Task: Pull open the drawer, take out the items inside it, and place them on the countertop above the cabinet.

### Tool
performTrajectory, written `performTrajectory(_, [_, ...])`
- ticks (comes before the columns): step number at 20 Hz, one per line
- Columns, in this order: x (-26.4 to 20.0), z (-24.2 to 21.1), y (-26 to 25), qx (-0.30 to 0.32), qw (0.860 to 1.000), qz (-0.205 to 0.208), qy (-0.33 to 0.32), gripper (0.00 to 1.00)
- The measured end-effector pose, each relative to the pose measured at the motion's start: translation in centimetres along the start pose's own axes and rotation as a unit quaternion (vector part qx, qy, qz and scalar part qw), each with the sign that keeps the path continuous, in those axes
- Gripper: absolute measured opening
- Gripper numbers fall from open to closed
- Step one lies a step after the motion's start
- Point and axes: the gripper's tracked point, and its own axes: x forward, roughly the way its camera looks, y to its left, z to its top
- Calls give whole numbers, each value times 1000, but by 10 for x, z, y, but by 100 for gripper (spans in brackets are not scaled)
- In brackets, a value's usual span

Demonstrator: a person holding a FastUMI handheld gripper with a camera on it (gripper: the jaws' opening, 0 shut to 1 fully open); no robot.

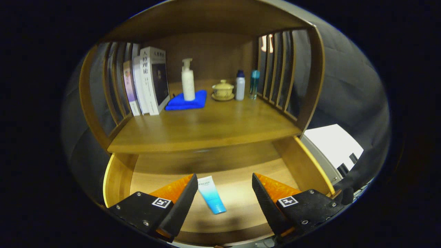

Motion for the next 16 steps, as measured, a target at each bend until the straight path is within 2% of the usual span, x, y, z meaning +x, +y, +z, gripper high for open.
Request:
performTrajectory(2, [16, -9, 13, -13, 999, 10, 33, 97])
performTrajectory(8, [43, -47, 24, -79, 985, -17, 150, 97])
performTrajectory(16, [57, -88, 16, -62, 974, -15, 219, 95])
